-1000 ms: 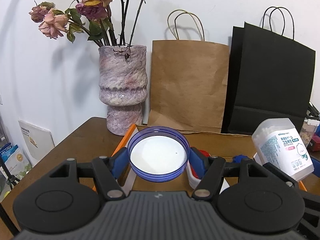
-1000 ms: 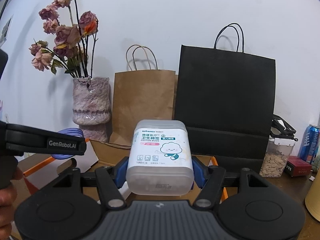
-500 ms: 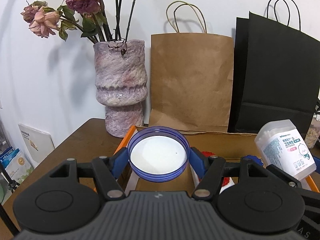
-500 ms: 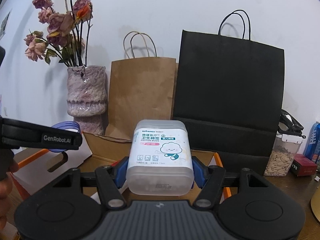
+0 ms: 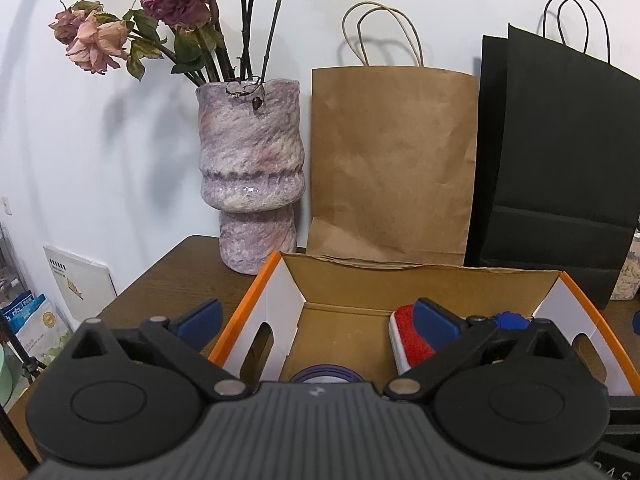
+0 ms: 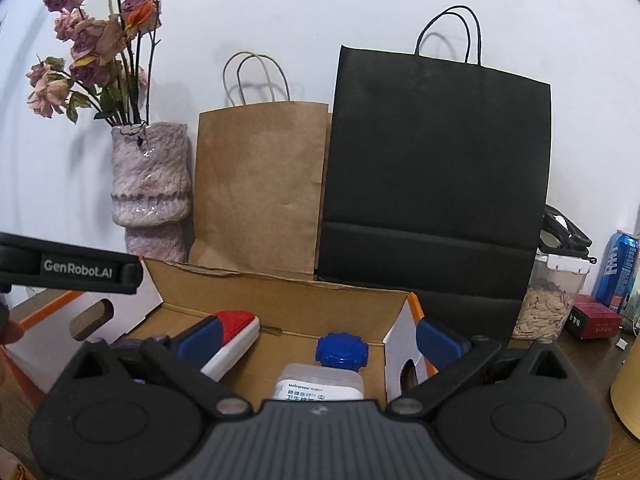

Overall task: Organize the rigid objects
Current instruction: 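Open both tools to drop the jar lid and swab container into the box, then withdraw both tools from the box back toward the remaining items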

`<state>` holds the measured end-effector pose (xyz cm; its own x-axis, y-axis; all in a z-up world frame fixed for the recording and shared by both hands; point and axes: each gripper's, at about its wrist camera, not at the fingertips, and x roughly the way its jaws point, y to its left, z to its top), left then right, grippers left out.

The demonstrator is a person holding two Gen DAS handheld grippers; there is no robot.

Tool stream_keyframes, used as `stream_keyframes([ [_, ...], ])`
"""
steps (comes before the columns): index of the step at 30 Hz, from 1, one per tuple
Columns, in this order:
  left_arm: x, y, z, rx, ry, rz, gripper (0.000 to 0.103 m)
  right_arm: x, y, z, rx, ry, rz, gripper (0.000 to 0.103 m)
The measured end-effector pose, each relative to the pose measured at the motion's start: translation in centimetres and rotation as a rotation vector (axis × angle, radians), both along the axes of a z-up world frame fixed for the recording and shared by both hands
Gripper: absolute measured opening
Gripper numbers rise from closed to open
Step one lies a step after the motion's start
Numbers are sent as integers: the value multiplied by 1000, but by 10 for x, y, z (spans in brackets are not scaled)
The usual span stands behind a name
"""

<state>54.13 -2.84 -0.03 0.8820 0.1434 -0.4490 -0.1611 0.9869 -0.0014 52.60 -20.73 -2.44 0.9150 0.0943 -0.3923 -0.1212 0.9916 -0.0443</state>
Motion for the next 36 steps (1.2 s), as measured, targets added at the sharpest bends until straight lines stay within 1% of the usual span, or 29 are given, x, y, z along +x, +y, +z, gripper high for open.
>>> stream_keyframes([
  [20, -7, -1, -2, -5, 2, -5, 103, -9, -2, 3, 14, -12, -2, 103],
  [28, -22, -2, -2, -10, 0, -13, 103, -19, -5, 4, 20, -16, -2, 103],
  [36, -43, -1, -3, -16, 6, -20, 103, -45, -3, 7, 26, -24, 3, 103],
])
